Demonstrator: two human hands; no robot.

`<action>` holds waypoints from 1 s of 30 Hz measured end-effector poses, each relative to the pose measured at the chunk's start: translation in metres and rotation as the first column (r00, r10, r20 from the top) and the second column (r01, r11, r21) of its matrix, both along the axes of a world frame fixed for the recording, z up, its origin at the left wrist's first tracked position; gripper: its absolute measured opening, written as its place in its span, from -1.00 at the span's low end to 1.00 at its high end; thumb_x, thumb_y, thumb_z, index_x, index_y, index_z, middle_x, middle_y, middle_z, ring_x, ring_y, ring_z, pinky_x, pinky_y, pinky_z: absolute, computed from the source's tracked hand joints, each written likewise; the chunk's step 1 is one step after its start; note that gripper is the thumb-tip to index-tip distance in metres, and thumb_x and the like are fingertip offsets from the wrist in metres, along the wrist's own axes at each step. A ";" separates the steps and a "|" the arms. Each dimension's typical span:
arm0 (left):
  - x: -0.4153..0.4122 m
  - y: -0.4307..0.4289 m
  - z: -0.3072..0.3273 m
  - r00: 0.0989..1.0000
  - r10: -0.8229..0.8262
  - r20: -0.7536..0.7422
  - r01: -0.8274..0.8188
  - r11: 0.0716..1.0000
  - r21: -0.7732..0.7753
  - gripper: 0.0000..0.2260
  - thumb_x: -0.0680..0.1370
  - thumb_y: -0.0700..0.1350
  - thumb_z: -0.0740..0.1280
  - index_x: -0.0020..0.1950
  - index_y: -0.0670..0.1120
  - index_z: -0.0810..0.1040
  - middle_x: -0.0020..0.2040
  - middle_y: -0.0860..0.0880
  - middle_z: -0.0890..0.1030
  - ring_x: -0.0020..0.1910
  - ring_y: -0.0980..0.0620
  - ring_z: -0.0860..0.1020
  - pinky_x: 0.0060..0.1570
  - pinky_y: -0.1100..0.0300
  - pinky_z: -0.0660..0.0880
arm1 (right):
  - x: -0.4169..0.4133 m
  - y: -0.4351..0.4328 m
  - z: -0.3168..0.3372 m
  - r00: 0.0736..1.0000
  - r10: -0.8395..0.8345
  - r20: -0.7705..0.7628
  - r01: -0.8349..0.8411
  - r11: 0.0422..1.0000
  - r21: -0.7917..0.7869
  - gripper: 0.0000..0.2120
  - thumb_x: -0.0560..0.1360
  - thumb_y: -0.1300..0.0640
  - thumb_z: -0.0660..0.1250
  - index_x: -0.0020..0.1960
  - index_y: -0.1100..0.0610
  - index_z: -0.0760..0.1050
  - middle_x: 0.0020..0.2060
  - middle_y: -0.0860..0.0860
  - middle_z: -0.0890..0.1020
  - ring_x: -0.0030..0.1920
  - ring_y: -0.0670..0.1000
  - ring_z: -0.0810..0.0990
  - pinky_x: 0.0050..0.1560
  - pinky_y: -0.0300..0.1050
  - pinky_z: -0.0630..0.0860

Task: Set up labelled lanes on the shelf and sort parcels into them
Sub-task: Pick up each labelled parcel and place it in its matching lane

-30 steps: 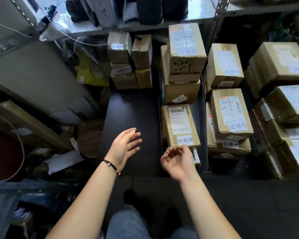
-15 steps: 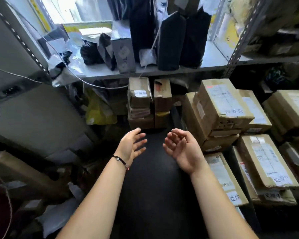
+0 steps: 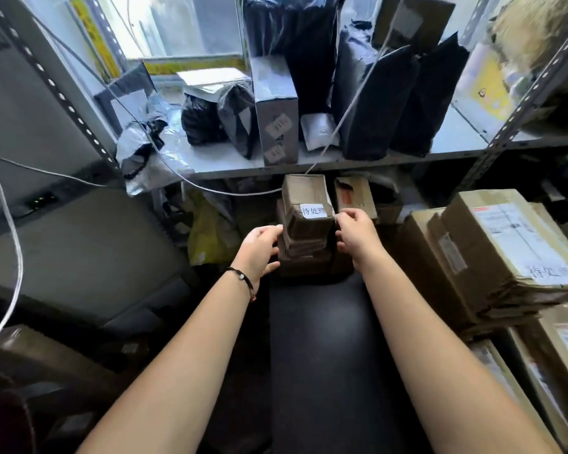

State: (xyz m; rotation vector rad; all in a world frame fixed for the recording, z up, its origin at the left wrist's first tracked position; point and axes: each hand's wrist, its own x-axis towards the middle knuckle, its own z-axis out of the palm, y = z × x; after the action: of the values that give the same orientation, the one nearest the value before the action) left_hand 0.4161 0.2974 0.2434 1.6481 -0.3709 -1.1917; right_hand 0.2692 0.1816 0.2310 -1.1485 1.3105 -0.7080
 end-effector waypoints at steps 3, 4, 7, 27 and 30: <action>0.002 -0.017 -0.004 1.000 -0.013 -0.021 0.013 1.000 -0.004 -0.87 0.62 0.04 0.28 0.13 0.06 0.51 0.04 0.12 0.53 0.15 0.04 0.52 0.10 0.07 0.51 | 0.010 -0.007 -0.005 0.989 0.077 -0.123 -0.076 0.997 0.015 -0.48 0.54 0.01 0.30 0.47 0.08 0.35 0.19 -0.04 0.52 0.17 0.04 0.55 0.26 0.03 0.52; 0.001 -0.024 -0.006 0.999 -0.016 -0.031 0.016 1.000 -0.007 -0.83 0.63 0.03 0.28 0.18 0.02 0.50 0.02 0.11 0.54 0.09 0.06 0.53 0.07 0.09 0.51 | 0.012 -0.009 -0.006 0.981 0.109 -0.159 -0.105 0.994 0.031 -0.43 0.51 -0.03 0.30 0.49 0.07 0.33 0.23 -0.05 0.51 0.25 0.05 0.53 0.34 0.05 0.47; -0.008 -0.048 -0.008 0.999 -0.009 -0.038 0.009 1.000 0.000 -0.71 0.63 -0.01 0.29 0.33 -0.02 0.44 0.14 0.04 0.54 0.06 0.08 0.49 0.07 0.08 0.49 | 0.016 -0.027 -0.025 0.971 0.155 -0.180 -0.152 0.988 0.035 -0.31 0.33 -0.16 0.31 0.41 0.09 0.43 0.26 0.02 0.61 0.25 0.08 0.58 0.33 0.09 0.51; -0.009 -0.103 -0.046 0.996 0.052 -0.073 -0.048 0.997 0.065 -0.67 0.65 0.09 0.24 0.20 -0.13 0.58 -0.18 0.05 0.71 -0.34 0.21 0.65 -0.48 0.38 0.48 | 0.025 -0.040 -0.071 0.996 0.048 0.075 -0.063 0.977 0.204 -0.72 0.48 -0.22 0.33 0.07 -0.27 0.27 0.28 0.08 0.48 0.18 0.08 0.57 0.26 0.16 0.56; -0.013 -0.093 -0.048 0.993 0.094 -0.074 -0.089 0.993 0.074 -0.58 0.61 0.05 0.34 0.37 -0.15 0.43 0.04 -0.04 0.65 -0.20 0.14 0.64 -0.39 0.31 0.52 | 0.015 -0.033 -0.063 0.988 -0.031 0.154 -0.014 0.961 0.278 -0.66 0.42 -0.18 0.43 0.09 -0.24 0.33 0.21 0.06 0.57 0.14 0.05 0.61 0.15 0.10 0.62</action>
State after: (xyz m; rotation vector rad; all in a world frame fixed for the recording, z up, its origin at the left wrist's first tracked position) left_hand 0.4027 0.2046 0.1951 1.6559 -0.2044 -1.2072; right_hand 0.2840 0.1491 0.1685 -0.8433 1.2366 -0.5861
